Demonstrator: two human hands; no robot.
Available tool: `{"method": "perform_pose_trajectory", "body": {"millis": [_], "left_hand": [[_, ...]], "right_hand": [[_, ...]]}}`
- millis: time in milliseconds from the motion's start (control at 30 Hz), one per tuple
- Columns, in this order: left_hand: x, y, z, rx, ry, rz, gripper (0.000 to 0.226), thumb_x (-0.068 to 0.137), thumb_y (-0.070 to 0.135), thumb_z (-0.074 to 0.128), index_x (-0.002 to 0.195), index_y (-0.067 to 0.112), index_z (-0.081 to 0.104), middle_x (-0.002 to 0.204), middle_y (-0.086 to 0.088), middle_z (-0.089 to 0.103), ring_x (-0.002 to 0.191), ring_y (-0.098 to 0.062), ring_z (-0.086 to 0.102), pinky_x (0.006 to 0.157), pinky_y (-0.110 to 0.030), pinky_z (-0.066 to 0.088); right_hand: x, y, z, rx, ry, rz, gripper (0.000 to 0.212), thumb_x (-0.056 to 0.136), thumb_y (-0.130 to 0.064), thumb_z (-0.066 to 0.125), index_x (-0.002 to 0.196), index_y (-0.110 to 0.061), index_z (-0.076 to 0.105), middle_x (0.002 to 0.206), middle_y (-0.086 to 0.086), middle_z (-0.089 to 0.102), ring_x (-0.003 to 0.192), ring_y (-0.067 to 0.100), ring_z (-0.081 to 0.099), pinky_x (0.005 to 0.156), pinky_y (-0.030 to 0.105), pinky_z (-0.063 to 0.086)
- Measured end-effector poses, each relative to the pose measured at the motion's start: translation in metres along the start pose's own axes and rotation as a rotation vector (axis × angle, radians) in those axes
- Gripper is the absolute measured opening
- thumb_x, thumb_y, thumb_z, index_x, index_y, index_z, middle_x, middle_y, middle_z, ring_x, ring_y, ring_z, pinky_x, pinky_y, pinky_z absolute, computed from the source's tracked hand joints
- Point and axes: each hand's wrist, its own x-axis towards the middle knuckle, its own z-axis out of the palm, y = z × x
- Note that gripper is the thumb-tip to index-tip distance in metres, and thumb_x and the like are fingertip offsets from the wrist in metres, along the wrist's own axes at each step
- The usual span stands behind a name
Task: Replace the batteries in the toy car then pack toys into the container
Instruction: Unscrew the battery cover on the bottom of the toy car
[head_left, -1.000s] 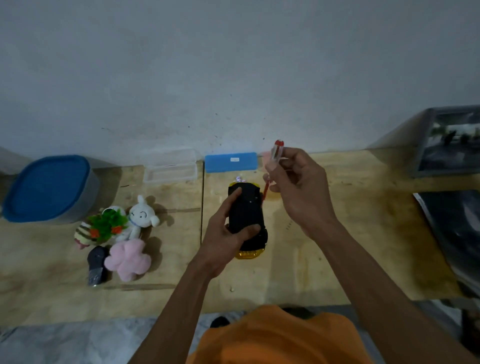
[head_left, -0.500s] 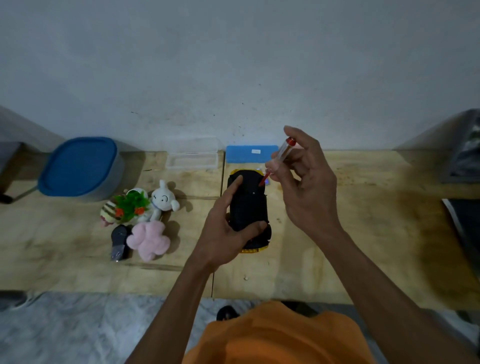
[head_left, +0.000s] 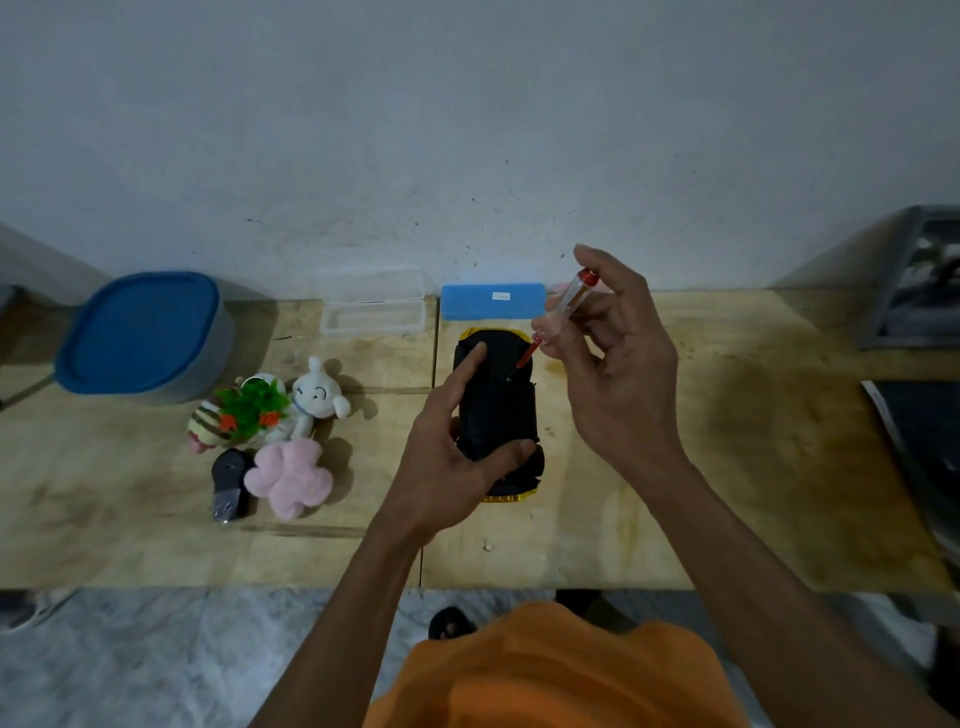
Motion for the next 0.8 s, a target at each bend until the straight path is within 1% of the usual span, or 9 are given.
{"method": "perform_pose_trajectory", "body": {"millis": [133, 267, 433, 533, 600, 667, 700, 733, 800], "left_hand": [[-0.001, 0.002, 0.001, -0.007, 0.0, 0.0, 0.095, 0.078, 0.016, 0.086, 0.155, 0.034, 0.032, 0.151, 0.009, 0.045, 0.134, -0.005, 0.049, 0.103, -0.038, 0.054], [-0.001, 0.002, 0.001, -0.009, -0.009, -0.001, 0.096, 0.077, 0.019, 0.086, 0.155, 0.035, 0.032, 0.151, 0.008, 0.045, 0.136, -0.009, 0.048, 0.103, -0.041, 0.053], [-0.002, 0.007, 0.003, -0.054, -0.005, 0.0, 0.095, 0.078, 0.01, 0.085, 0.154, 0.033, 0.034, 0.15, 0.01, 0.046, 0.127, 0.0, 0.054, 0.096, -0.031, 0.057], [-0.001, 0.01, 0.004, -0.056, 0.002, 0.014, 0.095, 0.078, 0.009, 0.085, 0.154, 0.032, 0.033, 0.15, 0.011, 0.045, 0.124, 0.004, 0.055, 0.093, -0.026, 0.056], [-0.001, 0.011, 0.004, -0.053, -0.001, 0.018, 0.095, 0.078, 0.009, 0.085, 0.154, 0.032, 0.033, 0.151, 0.011, 0.045, 0.126, 0.003, 0.054, 0.094, -0.027, 0.056], [-0.001, 0.012, 0.004, -0.045, -0.002, 0.023, 0.095, 0.078, 0.009, 0.085, 0.154, 0.033, 0.033, 0.151, 0.012, 0.044, 0.129, 0.001, 0.051, 0.096, -0.029, 0.056], [-0.002, 0.012, 0.004, -0.041, -0.001, 0.024, 0.095, 0.078, 0.01, 0.085, 0.154, 0.032, 0.033, 0.151, 0.012, 0.044, 0.131, 0.0, 0.049, 0.098, -0.03, 0.056], [-0.002, 0.012, 0.004, -0.038, 0.0, 0.025, 0.095, 0.078, 0.01, 0.085, 0.154, 0.032, 0.033, 0.151, 0.013, 0.043, 0.133, 0.0, 0.048, 0.099, -0.03, 0.055], [-0.003, 0.013, 0.004, -0.037, 0.004, 0.025, 0.095, 0.078, 0.011, 0.085, 0.155, 0.032, 0.033, 0.151, 0.013, 0.043, 0.134, 0.0, 0.047, 0.101, -0.031, 0.054]], "right_hand": [[0.0, 0.0, -0.001, 0.015, -0.005, 0.011, 0.049, 0.095, -0.009, 0.066, 0.14, -0.02, 0.047, 0.101, 0.003, 0.07, 0.093, 0.022, 0.072, 0.081, 0.048, 0.06], [0.0, 0.0, -0.002, 0.005, -0.03, -0.013, 0.05, 0.095, -0.008, 0.065, 0.14, -0.02, 0.047, 0.101, 0.001, 0.07, 0.094, 0.022, 0.071, 0.083, 0.048, 0.06], [0.002, -0.004, -0.006, -0.038, -0.121, -0.074, 0.051, 0.098, -0.006, 0.061, 0.143, -0.023, 0.044, 0.103, 0.004, 0.068, 0.098, 0.02, 0.071, 0.084, 0.044, 0.06], [0.004, -0.008, -0.009, -0.055, -0.16, -0.102, 0.052, 0.098, -0.006, 0.06, 0.144, -0.023, 0.041, 0.108, 0.005, 0.067, 0.101, 0.018, 0.071, 0.084, 0.037, 0.061], [0.005, -0.009, -0.009, -0.083, -0.147, -0.139, 0.054, 0.097, -0.005, 0.063, 0.143, -0.022, 0.041, 0.109, 0.002, 0.067, 0.101, 0.012, 0.07, 0.084, 0.028, 0.06], [0.005, -0.009, -0.01, -0.125, -0.106, -0.18, 0.053, 0.093, -0.005, 0.068, 0.138, -0.022, 0.045, 0.102, 0.0, 0.067, 0.096, 0.006, 0.07, 0.081, 0.016, 0.056], [0.005, -0.009, -0.01, -0.137, -0.089, -0.186, 0.052, 0.092, -0.007, 0.07, 0.136, -0.022, 0.046, 0.098, 0.0, 0.067, 0.093, 0.006, 0.069, 0.079, 0.012, 0.054], [0.006, -0.01, -0.011, -0.144, -0.081, -0.186, 0.051, 0.091, -0.009, 0.072, 0.134, -0.023, 0.048, 0.097, -0.001, 0.067, 0.092, 0.006, 0.069, 0.077, 0.01, 0.053], [0.006, -0.01, -0.011, -0.159, -0.084, -0.182, 0.049, 0.091, -0.012, 0.072, 0.134, -0.021, 0.05, 0.104, -0.004, 0.065, 0.093, 0.006, 0.068, 0.076, 0.009, 0.053]]}}
